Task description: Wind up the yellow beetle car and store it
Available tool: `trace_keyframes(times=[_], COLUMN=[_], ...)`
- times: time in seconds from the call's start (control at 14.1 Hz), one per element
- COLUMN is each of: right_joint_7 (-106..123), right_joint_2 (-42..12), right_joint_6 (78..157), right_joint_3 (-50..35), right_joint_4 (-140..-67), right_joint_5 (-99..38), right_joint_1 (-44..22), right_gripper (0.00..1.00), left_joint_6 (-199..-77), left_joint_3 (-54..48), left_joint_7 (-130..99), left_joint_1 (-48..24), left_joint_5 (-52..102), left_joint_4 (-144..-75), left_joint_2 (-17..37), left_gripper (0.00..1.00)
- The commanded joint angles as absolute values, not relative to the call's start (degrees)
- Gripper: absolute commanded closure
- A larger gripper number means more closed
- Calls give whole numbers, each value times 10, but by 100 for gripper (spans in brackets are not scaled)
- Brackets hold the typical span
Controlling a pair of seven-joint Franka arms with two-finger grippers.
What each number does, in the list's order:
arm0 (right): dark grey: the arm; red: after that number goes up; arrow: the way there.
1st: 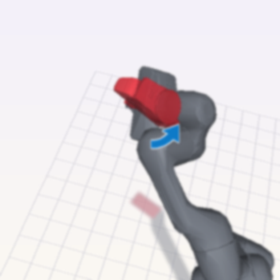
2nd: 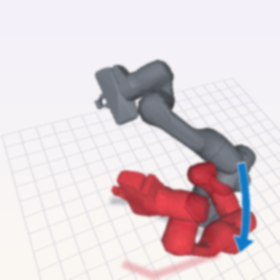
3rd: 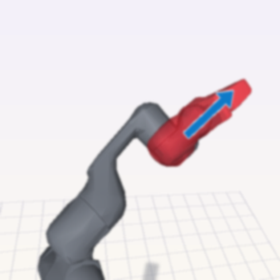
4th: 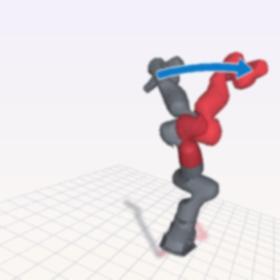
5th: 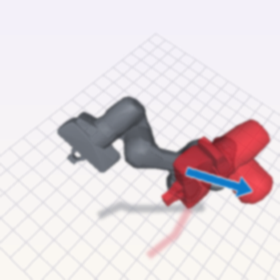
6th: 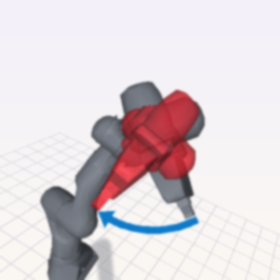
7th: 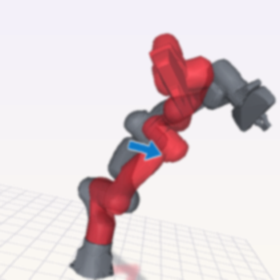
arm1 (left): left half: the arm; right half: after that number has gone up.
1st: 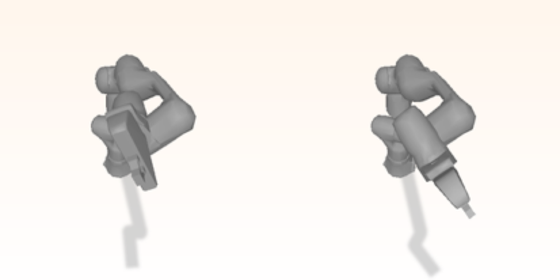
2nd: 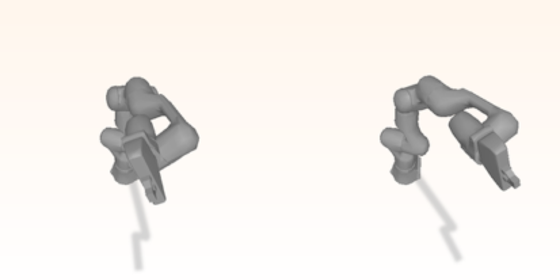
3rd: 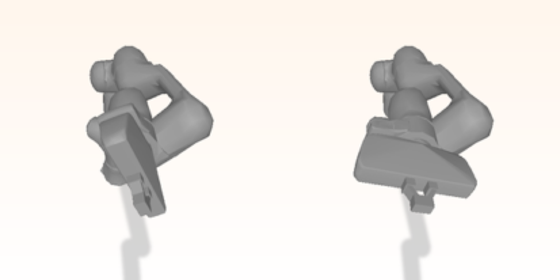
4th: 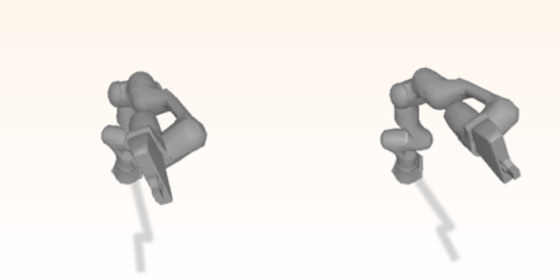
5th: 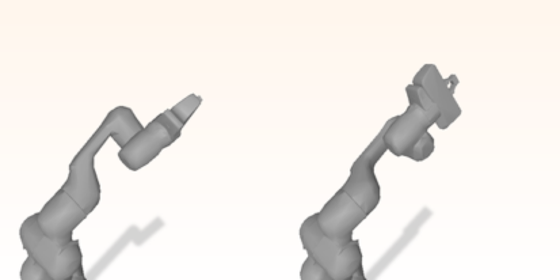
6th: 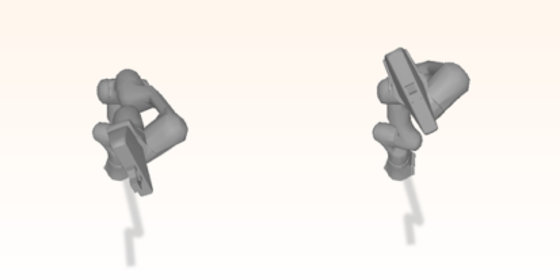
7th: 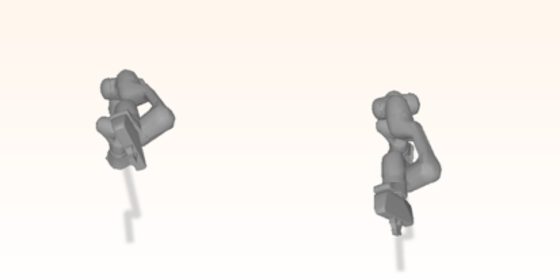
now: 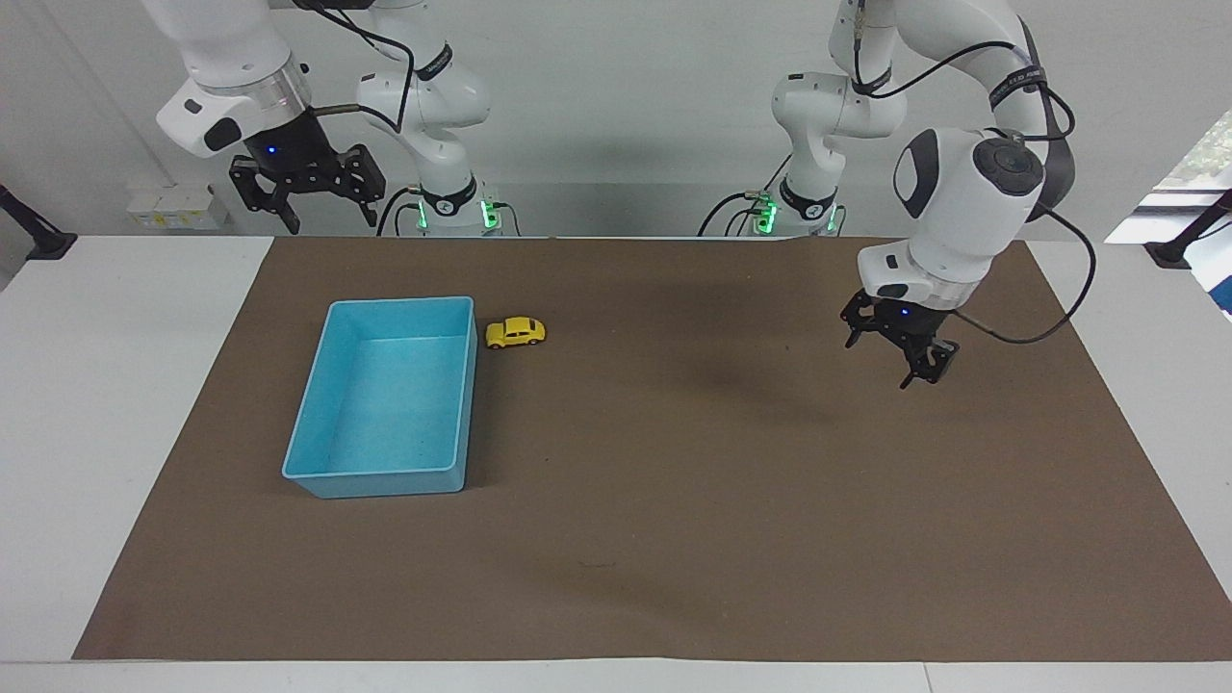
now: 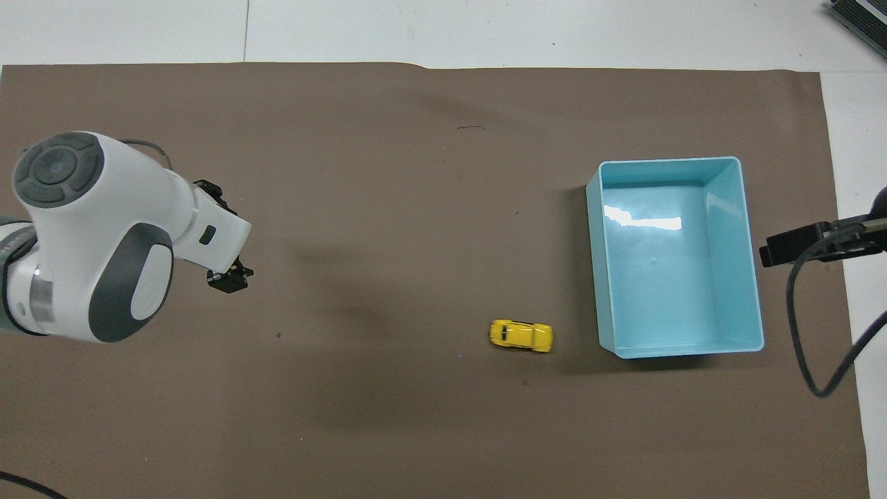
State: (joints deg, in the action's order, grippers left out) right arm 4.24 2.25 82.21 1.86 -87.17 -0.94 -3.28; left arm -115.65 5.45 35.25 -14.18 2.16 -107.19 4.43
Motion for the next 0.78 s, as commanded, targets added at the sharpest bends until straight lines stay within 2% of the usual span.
trace_keyframes(times=[0.0, 0.35, 0.57, 0.71], right_joint_7=[57, 102, 203, 284], right_joint_2=[42, 71, 71, 71], right_joint_6=[831, 869, 874, 877], right_joint_3=[16, -4, -4, -4], right_joint_4=[-897, -948, -968, -980], right_joint_5=[-15, -15, -15, -15], right_joint_1=[-30, -59, -81, -97], right_gripper=[0, 0, 0, 0], left_joint_6=[-1143, -1040, -996, -969], left_joint_3=[49, 49, 49, 50], left_joint_7=[216, 178, 77, 53], left_joint_1=[-121, -76, -63, -63], left_joint_5=[21, 21, 21, 21], left_joint_4=[-1049, -982, -943, -940], left_joint_2=[44, 40, 36, 18], left_gripper=[0, 0, 0, 0])
